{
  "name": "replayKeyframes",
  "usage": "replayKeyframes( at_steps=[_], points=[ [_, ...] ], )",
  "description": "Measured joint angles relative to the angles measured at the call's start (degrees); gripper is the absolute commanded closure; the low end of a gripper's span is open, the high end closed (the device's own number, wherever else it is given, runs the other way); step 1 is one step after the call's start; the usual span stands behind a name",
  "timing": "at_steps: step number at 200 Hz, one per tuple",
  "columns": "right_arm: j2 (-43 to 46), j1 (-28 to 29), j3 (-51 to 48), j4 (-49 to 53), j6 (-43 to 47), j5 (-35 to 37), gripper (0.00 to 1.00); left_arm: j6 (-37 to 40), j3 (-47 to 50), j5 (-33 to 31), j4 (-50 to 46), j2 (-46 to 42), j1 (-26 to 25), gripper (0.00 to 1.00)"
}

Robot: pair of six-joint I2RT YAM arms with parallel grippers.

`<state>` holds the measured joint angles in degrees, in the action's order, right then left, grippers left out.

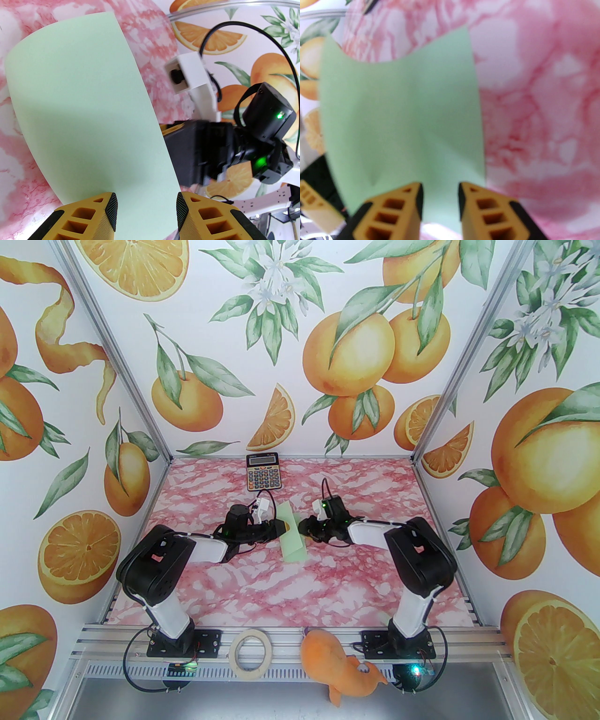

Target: Fold a paper plane with a square sheet of paper (fold left side to right side)

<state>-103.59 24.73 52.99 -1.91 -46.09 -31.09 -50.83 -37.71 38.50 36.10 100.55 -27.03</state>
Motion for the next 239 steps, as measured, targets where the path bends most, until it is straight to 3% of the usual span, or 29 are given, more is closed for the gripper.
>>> replayKeyframes(
  at_steps=[34,114,156,178,239],
  points=[
    [2.7,-2.0,0.0,-0.3,0.0,-1.0,0.66,0.2,0.0,0.0,-0.4,0.3,-0.1,0.53],
    [0.0,-0.3,5.8,1.0,3.0,-7.8,0.68,0.7,-0.7,0.2,-1.9,0.5,-0.5,0.53],
    [-2.3,0.1,7.2,5.1,5.5,-8.2,0.8,1.4,-0.7,0.4,-2.1,0.5,-0.6,0.53],
    [-2.3,0.2,7.3,6.2,6.2,-8.1,0.69,1.5,-0.8,0.5,-2.1,0.5,-0.7,0.53],
    [-2.3,-0.5,7.3,7.5,7.1,-7.1,0.68,1.6,-0.8,0.5,-2.1,0.5,-0.8,0.53]
  ],
)
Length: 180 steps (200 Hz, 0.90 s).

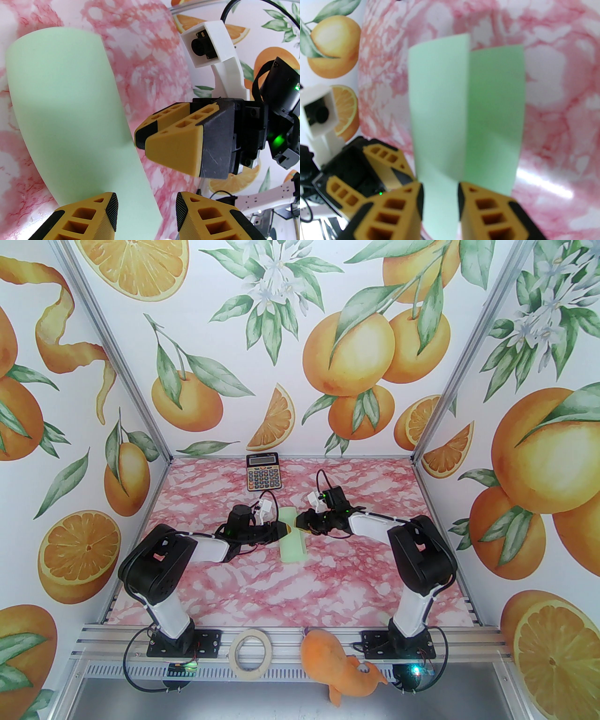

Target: Fold a paper plane with a square sheet of paper (fold left side to right side)

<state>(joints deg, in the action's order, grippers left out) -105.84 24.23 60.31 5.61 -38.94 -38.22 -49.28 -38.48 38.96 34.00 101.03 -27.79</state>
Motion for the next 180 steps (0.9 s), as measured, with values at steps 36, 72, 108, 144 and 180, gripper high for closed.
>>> replayKeyframes(
  at_steps=[36,72,108,144,180],
  points=[
    [0.1,-0.3,-0.3,0.0,0.0,0.3,0.66,0.0,0.0,0.0,0.0,0.0,0.0,0.53],
    [0.1,-0.3,-0.3,-0.2,-0.1,-0.2,0.71,0.1,0.0,0.0,0.0,0.0,0.0,0.53],
    [0.1,-0.1,-0.3,-0.7,-0.1,-1.3,0.96,0.2,0.0,0.0,0.0,0.0,0.0,0.53],
    [0.1,0.1,-0.7,-1.5,-0.4,-1.4,1.0,0.4,-0.1,0.0,-1.6,-0.1,-0.1,0.53],
    [0.1,0.1,-3.5,-3.2,-0.9,-1.2,1.0,3.4,-1.6,-3.1,-11.5,-3.1,-0.1,0.38]
  ],
)
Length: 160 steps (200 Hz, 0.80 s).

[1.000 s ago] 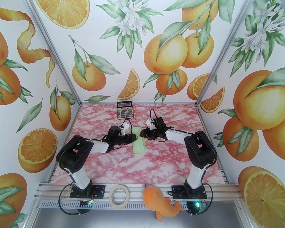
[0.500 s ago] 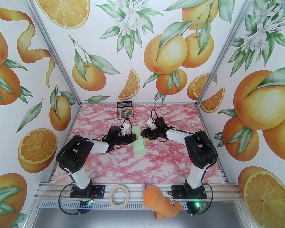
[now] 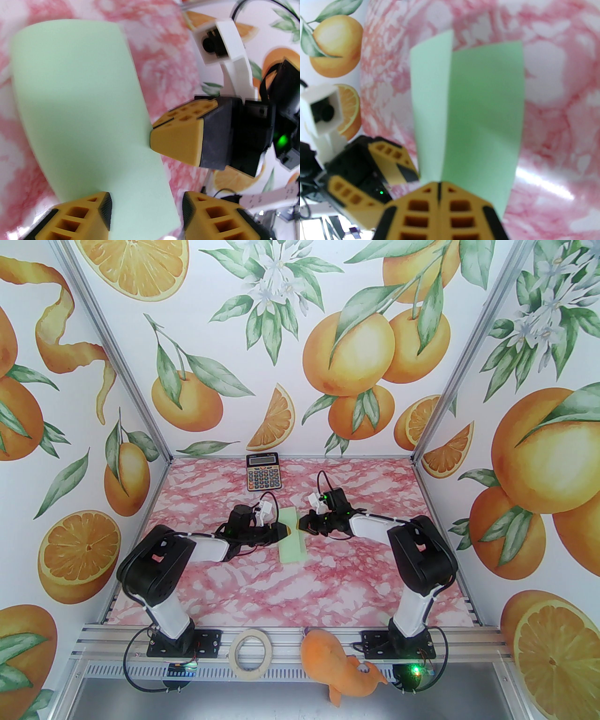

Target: Fold a paper plane with a square sheet of paper (fold left side to right side)

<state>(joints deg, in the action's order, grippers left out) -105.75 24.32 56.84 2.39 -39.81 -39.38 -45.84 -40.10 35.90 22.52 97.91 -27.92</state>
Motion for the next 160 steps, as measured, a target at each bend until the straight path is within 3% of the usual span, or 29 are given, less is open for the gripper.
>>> replayKeyframes(
  at_steps=[52,114,160],
  points=[
    [0.0,0.0,-2.4,-2.5,-1.3,0.4,1.0,5.0,-5.0,-7.7,-17.1,-6.8,-0.3,0.3],
    [-1.0,0.0,-2.4,-2.9,-1.1,0.6,1.0,5.6,-10.0,-9.2,-24.7,2.4,-3.6,0.3],
    [-2.6,0.0,-2.1,-2.6,-0.6,0.9,1.0,5.4,-12.4,-9.8,-25.8,5.3,-4.0,0.35]
  ],
)
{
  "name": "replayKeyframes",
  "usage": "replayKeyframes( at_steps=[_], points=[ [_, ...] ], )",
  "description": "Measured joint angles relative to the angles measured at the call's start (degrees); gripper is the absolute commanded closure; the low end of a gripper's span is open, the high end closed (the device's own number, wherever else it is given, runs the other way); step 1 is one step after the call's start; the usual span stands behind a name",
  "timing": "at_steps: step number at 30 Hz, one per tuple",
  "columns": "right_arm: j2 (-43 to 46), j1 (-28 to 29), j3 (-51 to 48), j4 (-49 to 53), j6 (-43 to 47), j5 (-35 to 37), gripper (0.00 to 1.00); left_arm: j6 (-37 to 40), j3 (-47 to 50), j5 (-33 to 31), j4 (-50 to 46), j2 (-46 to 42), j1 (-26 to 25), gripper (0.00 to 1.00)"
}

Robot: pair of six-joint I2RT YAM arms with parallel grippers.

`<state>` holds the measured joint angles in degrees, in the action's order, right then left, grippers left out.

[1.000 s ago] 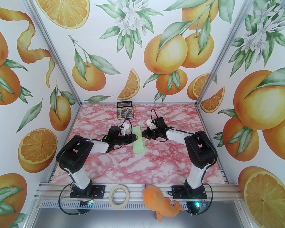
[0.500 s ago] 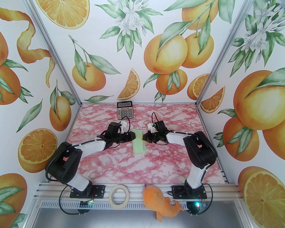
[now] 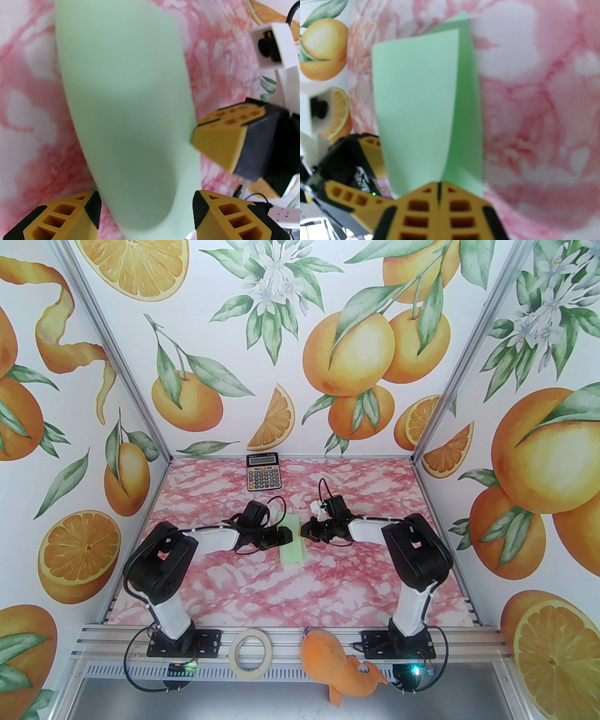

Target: Fold a paper plane with a square sheet of paper (fold left side to right side)

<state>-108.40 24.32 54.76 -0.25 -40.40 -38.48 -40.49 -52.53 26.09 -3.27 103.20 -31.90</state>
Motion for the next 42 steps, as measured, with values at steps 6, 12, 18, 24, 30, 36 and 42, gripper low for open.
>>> replayKeyframes(
  at_steps=[6,12,18,24,30,36,42],
  points=[
    [-0.8,0.0,1.7,0.1,0.9,0.1,1.0,0.0,-1.2,-0.6,-1.3,0.8,0.0,0.4],
    [-1.3,0.0,3.0,0.1,2.1,0.0,0.78,-0.1,-2.8,-2.6,-3.2,1.5,-0.7,0.43],
    [-1.2,-0.5,2.8,0.0,2.2,0.1,0.65,-0.5,-4.3,-5.6,-4.8,2.2,-1.9,0.44],
    [2.4,-2.7,-0.4,0.0,2.1,1.5,0.65,-1.1,-6.4,-8.2,-6.7,3.1,-3.0,0.44],
    [6.0,-3.3,-2.1,-0.6,2.1,2.5,0.66,-1.0,-7.8,-9.4,-8.7,3.6,-3.4,0.42],
    [6.0,-3.3,-3.0,-1.7,1.9,1.9,0.72,-0.5,-9.5,-9.8,-11.1,4.5,-3.7,0.42],
    [5.1,-2.3,-3.0,-2.6,1.9,0.4,0.81,0.4,-9.9,-10.1,-11.8,4.7,-3.8,0.42]
  ],
)
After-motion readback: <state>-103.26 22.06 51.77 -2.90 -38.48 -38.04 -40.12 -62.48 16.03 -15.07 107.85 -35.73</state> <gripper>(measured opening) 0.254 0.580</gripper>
